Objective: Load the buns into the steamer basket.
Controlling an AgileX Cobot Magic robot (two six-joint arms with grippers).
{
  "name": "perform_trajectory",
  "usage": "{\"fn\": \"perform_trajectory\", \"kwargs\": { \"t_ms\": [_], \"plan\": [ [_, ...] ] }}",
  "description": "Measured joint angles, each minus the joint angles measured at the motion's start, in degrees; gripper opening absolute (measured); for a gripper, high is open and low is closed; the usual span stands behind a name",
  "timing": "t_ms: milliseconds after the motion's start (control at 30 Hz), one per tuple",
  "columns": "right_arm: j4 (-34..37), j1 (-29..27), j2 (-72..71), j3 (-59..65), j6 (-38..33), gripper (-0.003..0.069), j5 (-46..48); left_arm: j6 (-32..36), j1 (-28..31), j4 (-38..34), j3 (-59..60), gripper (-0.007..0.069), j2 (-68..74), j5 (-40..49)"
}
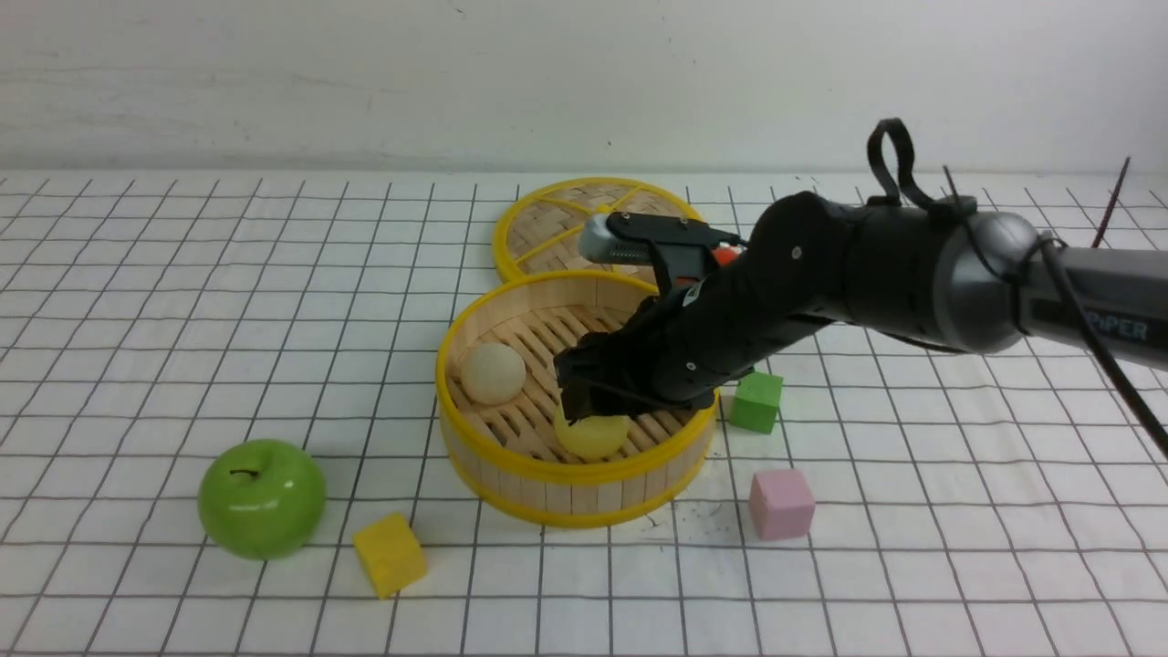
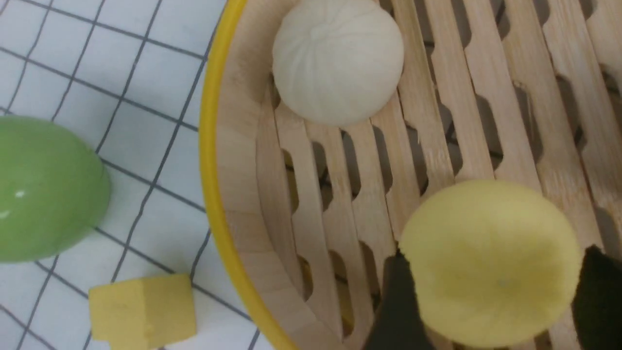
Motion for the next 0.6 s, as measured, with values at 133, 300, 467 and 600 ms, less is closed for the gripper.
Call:
{"fn": "perform_trajectory", "kwargs": {
  "t_ms": [133, 300, 467, 600],
  "plan": [
    [-3.0, 0.0, -3.5, -0.4, 0.2, 0.0528, 5.1, 0.0, 0.0, 0.0, 0.0, 0.0238, 0.0, 0.0],
    [-8.0, 0.0, -9.6, -0.4, 5.6, 0.0529, 10.2, 0.0, 0.0, 0.0, 0.0, 0.0238, 0.0, 0.0],
    [-18.8, 0.0, -17.6, -0.4, 14.5, 0.0508, 18.2, 0.0, 0.0, 0.0, 0.0, 0.0238, 0.0, 0.0],
    [-28.4, 0.0, -24.6, -0.2, 20.4, 0.0429, 24.8, 0.0, 0.0, 0.0, 0.0, 0.0238, 0.0, 0.0]
  ]
}}
